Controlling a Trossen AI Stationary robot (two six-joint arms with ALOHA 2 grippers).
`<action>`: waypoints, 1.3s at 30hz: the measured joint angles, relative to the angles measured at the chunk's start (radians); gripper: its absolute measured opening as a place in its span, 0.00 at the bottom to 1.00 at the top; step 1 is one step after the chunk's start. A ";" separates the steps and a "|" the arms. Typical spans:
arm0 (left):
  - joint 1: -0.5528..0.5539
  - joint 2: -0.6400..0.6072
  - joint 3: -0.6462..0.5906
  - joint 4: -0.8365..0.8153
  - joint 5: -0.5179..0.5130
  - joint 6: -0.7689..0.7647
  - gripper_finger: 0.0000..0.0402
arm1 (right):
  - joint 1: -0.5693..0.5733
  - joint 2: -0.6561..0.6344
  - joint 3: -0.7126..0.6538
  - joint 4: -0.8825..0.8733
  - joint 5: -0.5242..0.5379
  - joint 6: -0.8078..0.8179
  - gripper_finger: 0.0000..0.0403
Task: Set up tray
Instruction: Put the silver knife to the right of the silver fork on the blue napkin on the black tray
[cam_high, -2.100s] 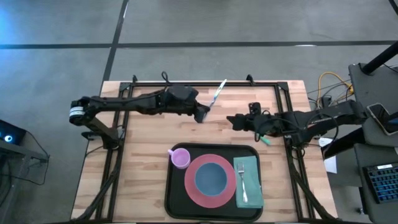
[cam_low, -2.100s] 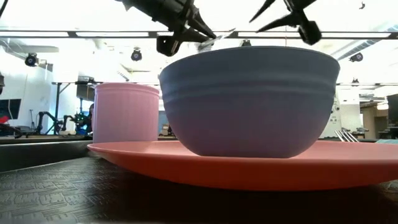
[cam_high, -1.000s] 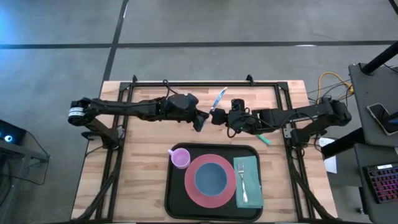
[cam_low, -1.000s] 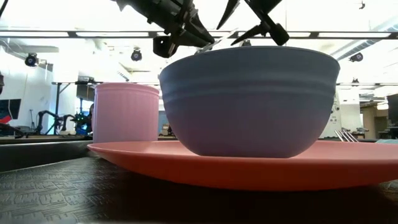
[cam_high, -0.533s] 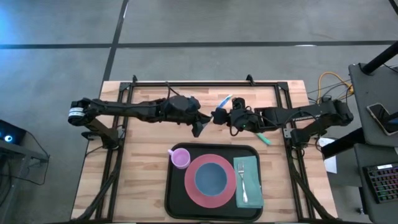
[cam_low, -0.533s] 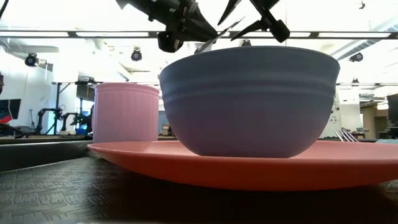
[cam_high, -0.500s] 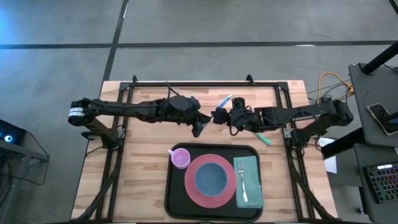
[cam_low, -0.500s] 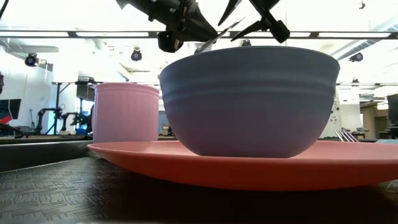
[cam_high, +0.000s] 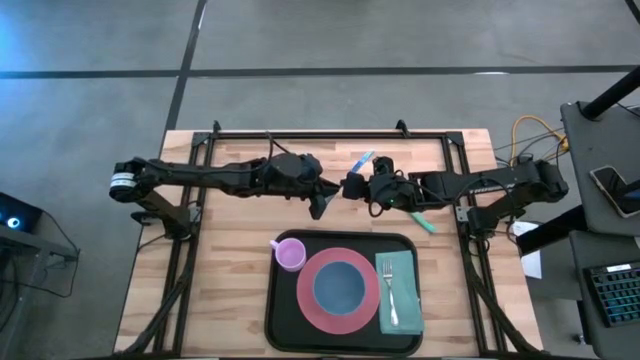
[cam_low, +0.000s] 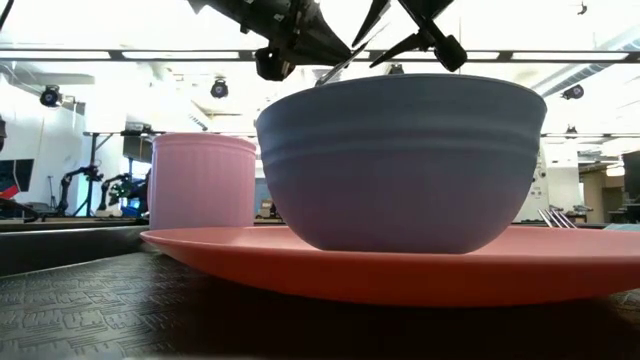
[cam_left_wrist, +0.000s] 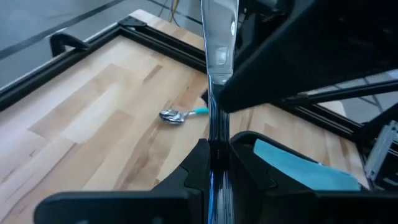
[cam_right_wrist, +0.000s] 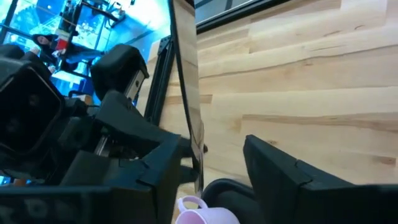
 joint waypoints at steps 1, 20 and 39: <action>0.000 0.000 0.000 0.001 -0.001 0.000 0.06 | 0.000 0.000 0.000 -0.001 0.000 0.000 0.39; -0.008 -0.001 -0.002 0.015 0.002 0.026 0.03 | -0.022 0.000 -0.004 -0.001 0.003 -0.013 0.14; 0.006 0.008 -0.084 -0.135 -0.074 0.065 0.03 | -0.026 -0.003 0.003 -0.218 -0.040 -0.051 0.03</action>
